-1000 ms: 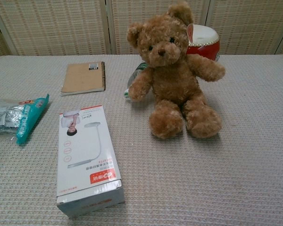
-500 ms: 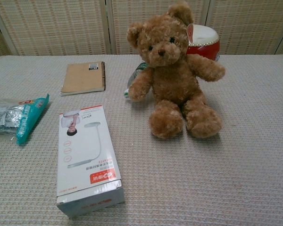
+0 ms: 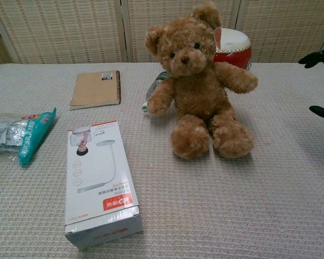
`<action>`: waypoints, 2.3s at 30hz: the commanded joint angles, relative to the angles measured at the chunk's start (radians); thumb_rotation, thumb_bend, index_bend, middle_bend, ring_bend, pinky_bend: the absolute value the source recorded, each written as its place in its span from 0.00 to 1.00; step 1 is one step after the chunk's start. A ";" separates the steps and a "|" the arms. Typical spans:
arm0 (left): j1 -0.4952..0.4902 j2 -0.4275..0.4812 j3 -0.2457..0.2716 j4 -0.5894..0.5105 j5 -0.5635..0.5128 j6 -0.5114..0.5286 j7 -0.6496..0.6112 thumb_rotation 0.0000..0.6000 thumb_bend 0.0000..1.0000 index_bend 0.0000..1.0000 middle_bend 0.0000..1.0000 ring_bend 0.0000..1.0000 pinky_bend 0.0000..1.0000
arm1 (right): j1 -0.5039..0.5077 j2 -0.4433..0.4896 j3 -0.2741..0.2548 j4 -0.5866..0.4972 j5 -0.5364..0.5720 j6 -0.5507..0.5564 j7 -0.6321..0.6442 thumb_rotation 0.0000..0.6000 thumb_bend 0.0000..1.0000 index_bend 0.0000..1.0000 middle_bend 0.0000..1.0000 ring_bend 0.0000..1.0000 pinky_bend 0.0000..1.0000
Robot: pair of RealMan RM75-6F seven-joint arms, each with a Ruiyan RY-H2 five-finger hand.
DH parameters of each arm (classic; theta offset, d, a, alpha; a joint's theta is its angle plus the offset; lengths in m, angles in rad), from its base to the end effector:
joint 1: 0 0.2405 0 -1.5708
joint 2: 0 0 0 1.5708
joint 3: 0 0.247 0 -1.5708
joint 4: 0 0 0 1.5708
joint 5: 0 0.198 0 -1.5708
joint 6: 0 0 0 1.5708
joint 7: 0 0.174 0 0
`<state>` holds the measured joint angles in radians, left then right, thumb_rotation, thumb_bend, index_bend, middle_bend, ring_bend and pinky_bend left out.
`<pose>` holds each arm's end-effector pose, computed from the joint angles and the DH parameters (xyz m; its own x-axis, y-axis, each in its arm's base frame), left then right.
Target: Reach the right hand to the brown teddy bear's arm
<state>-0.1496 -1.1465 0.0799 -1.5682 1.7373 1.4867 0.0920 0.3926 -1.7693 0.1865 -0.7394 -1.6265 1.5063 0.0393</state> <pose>-0.2662 0.1953 0.1249 0.5186 0.0697 0.8522 0.8242 -0.3059 -0.4766 -0.2615 -0.3224 0.0514 0.4938 0.2739 0.8253 -0.7948 -0.2429 0.5561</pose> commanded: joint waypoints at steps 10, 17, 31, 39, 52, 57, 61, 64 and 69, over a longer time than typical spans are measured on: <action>-0.006 -0.003 0.004 0.000 0.007 -0.013 0.008 1.00 0.55 0.31 0.43 0.44 0.52 | 0.206 -0.272 0.030 0.408 0.033 -0.037 0.068 1.00 0.13 0.27 0.25 0.16 0.45; -0.006 -0.001 0.008 0.001 0.016 -0.012 0.000 1.00 0.56 0.31 0.43 0.44 0.52 | 0.268 -0.336 0.036 0.509 0.070 -0.080 0.040 1.00 0.13 0.27 0.25 0.16 0.48; -0.008 0.001 0.011 0.003 0.022 -0.011 -0.013 1.00 0.56 0.31 0.43 0.44 0.52 | 0.336 -0.386 0.051 0.582 0.141 -0.147 0.006 1.00 0.13 0.29 0.27 0.17 0.53; -0.010 0.000 0.016 0.001 0.030 -0.015 -0.007 1.00 0.55 0.31 0.43 0.44 0.52 | 0.342 -0.402 0.028 0.594 0.146 -0.161 -0.001 1.00 0.13 0.29 0.27 0.17 0.53; -0.013 -0.002 0.021 0.003 0.040 -0.019 -0.006 1.00 0.55 0.31 0.43 0.44 0.52 | 0.380 -0.425 0.035 0.622 0.181 -0.159 -0.056 1.00 0.13 0.46 0.35 0.30 0.72; -0.015 -0.003 0.025 0.003 0.047 -0.023 -0.003 1.00 0.55 0.31 0.43 0.44 0.52 | 0.379 -0.424 0.031 0.628 0.187 -0.157 -0.067 1.00 0.13 0.55 0.38 0.33 0.74; -0.014 -0.002 0.026 0.002 0.047 -0.023 0.000 1.00 0.55 0.31 0.43 0.44 0.52 | 0.384 -0.421 0.031 0.630 0.193 -0.144 -0.073 1.00 0.13 0.58 0.38 0.34 0.74; -0.014 -0.002 0.026 0.000 0.050 -0.021 0.000 1.00 0.56 0.31 0.43 0.44 0.52 | 0.393 -0.419 0.038 0.628 0.202 -0.127 -0.071 1.00 0.13 0.58 0.39 0.35 0.74; -0.014 -0.002 0.028 0.000 0.051 -0.023 0.001 1.00 0.55 0.31 0.43 0.44 0.52 | 0.393 -0.416 0.037 0.631 0.211 -0.139 -0.079 1.00 0.13 0.58 0.40 0.35 0.74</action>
<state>-0.1639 -1.1484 0.1081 -1.5681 1.7882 1.4643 0.0927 0.7873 -2.1864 0.2257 -0.1093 -1.4162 1.3721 -0.0369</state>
